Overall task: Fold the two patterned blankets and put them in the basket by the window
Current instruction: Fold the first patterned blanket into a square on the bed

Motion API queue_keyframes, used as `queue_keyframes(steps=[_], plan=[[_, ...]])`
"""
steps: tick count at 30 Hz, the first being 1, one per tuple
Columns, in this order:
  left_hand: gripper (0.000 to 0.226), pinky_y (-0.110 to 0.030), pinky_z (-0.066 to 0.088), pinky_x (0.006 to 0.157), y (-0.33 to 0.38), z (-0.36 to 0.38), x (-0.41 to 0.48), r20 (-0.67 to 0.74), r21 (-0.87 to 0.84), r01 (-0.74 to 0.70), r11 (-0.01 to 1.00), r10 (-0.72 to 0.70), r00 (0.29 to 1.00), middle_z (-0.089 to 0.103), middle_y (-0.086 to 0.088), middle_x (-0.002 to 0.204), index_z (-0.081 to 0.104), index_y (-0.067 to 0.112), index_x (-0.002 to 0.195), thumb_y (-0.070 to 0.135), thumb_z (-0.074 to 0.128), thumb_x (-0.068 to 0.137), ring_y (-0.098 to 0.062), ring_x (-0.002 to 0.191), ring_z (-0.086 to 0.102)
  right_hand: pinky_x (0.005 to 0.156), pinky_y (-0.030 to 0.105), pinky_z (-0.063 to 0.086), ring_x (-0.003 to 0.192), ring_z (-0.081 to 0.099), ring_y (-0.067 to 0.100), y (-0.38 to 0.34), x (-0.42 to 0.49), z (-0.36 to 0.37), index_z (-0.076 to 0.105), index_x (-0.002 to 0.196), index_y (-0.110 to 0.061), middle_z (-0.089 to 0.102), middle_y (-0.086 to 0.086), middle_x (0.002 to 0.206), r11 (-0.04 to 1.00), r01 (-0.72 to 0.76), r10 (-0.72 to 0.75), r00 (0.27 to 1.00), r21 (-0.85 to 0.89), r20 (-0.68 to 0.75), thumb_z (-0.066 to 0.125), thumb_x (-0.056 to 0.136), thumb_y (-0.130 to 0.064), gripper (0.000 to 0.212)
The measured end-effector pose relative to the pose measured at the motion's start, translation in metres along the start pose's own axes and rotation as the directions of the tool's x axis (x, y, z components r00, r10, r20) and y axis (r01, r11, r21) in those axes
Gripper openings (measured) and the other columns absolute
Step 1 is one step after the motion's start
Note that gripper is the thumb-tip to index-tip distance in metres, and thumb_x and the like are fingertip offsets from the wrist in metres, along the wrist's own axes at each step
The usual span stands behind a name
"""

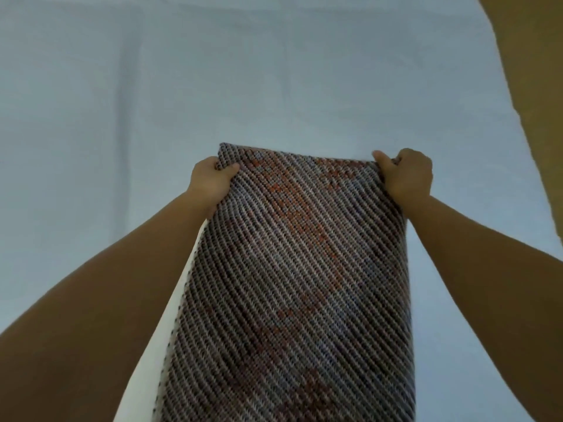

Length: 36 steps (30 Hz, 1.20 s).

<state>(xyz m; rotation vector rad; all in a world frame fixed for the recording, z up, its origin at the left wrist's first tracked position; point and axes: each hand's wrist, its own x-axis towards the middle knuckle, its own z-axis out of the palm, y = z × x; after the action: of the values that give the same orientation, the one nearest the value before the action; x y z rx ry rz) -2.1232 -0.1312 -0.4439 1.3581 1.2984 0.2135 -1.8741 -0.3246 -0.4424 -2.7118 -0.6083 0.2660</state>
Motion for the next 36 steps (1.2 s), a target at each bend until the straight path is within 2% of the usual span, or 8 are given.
queue_keyframes(steps=[4,7,10,19,23,26,32,36], plan=[[0.045,-0.035,0.045,0.092,-0.008,0.004,-0.003,-0.083,0.19,-0.036,0.981,0.052,0.995,0.059,-0.014,0.118,0.054,0.001,0.117,0.038,0.055,0.09,-0.029,0.105,0.057,0.096,0.051,0.036,0.126,0.032,0.039,-0.01,-0.04,0.028,0.037,0.131,-0.005,0.035,0.022,0.138,0.997,-0.046,0.046,0.999,0.068,-0.01,0.045,0.091,-0.048,0.06],[0.06,-0.036,0.043,0.093,-0.028,-0.004,-0.023,-0.098,0.242,0.014,0.97,0.011,0.995,0.056,-0.012,0.123,0.049,0.004,0.124,0.048,0.058,0.085,-0.027,0.109,0.055,0.107,0.054,0.026,0.137,0.017,0.037,0.008,-0.084,0.023,0.011,0.147,-0.013,0.015,0.02,0.152,0.967,-0.145,0.144,0.989,0.208,0.022,0.053,0.086,-0.05,0.082],[0.063,-0.035,0.042,0.092,-0.062,-0.018,-0.057,-0.11,0.279,0.068,0.958,-0.039,0.993,0.057,-0.009,0.121,0.05,0.006,0.123,0.053,0.059,0.082,-0.024,0.107,0.055,0.105,0.053,0.029,0.132,0.027,0.039,0.032,-0.143,0.014,0.013,0.146,-0.008,0.028,0.022,0.146,0.954,-0.253,0.241,0.966,0.159,0.094,0.056,0.083,-0.054,0.089],[0.043,-0.031,0.04,0.081,-0.111,-0.013,-0.141,-0.196,0.417,-0.037,0.908,0.13,0.972,0.062,-0.01,0.114,0.046,0.011,0.122,0.042,0.049,0.091,-0.028,0.101,0.057,0.075,0.044,0.045,0.099,0.053,0.037,0.052,-0.225,0.002,0.047,0.109,-0.002,0.055,0.019,0.109,0.972,-0.236,0.235,0.965,-0.012,0.119,0.044,0.093,-0.045,0.046],[0.034,-0.032,0.04,0.067,-0.123,-0.014,-0.157,-0.264,0.505,0.024,0.863,0.127,0.956,0.06,-0.007,0.091,0.048,0.014,0.095,0.048,0.049,0.089,-0.023,0.076,0.054,0.064,0.034,0.036,0.078,0.054,0.03,0.061,-0.216,-0.002,0.05,0.089,-0.005,0.06,0.017,0.096,0.987,-0.058,0.083,0.982,-0.148,0.172,0.03,0.098,-0.026,0.03],[0.033,-0.032,0.036,0.061,-0.132,-0.013,-0.171,-0.248,0.541,-0.014,0.841,0.176,0.953,0.051,-0.004,0.077,0.042,0.016,0.075,0.045,0.05,0.089,-0.023,0.069,0.05,0.062,0.032,0.033,0.068,0.044,0.024,0.08,-0.199,-0.014,0.044,0.078,-0.008,0.062,0.021,0.09,0.987,-0.128,0.139,0.984,-0.097,0.115,0.03,0.097,-0.022,0.027],[0.03,-0.033,0.038,0.068,-0.144,-0.02,-0.185,-0.222,0.511,-0.004,0.86,0.136,0.966,0.053,-0.008,0.088,0.047,0.013,0.081,0.041,0.053,0.089,-0.023,0.076,0.05,0.076,0.034,0.042,0.095,0.057,0.03,0.095,-0.202,-0.016,0.053,0.102,-0.002,0.06,0.013,0.102,0.879,-0.358,0.23,0.897,0.314,0.379,0.051,0.089,-0.047,0.047],[0.062,-0.039,0.048,0.08,-0.153,-0.024,-0.199,-0.207,0.395,0.093,0.914,-0.01,0.978,0.058,-0.007,0.108,0.047,0.011,0.111,0.061,0.058,0.076,-0.027,0.095,0.058,0.091,0.036,0.046,0.105,0.058,0.027,0.096,-0.247,-0.01,0.048,0.124,-0.01,0.059,0.007,0.119,0.805,-0.474,0.302,0.845,0.357,0.441,0.071,0.068,-0.057,0.077]])
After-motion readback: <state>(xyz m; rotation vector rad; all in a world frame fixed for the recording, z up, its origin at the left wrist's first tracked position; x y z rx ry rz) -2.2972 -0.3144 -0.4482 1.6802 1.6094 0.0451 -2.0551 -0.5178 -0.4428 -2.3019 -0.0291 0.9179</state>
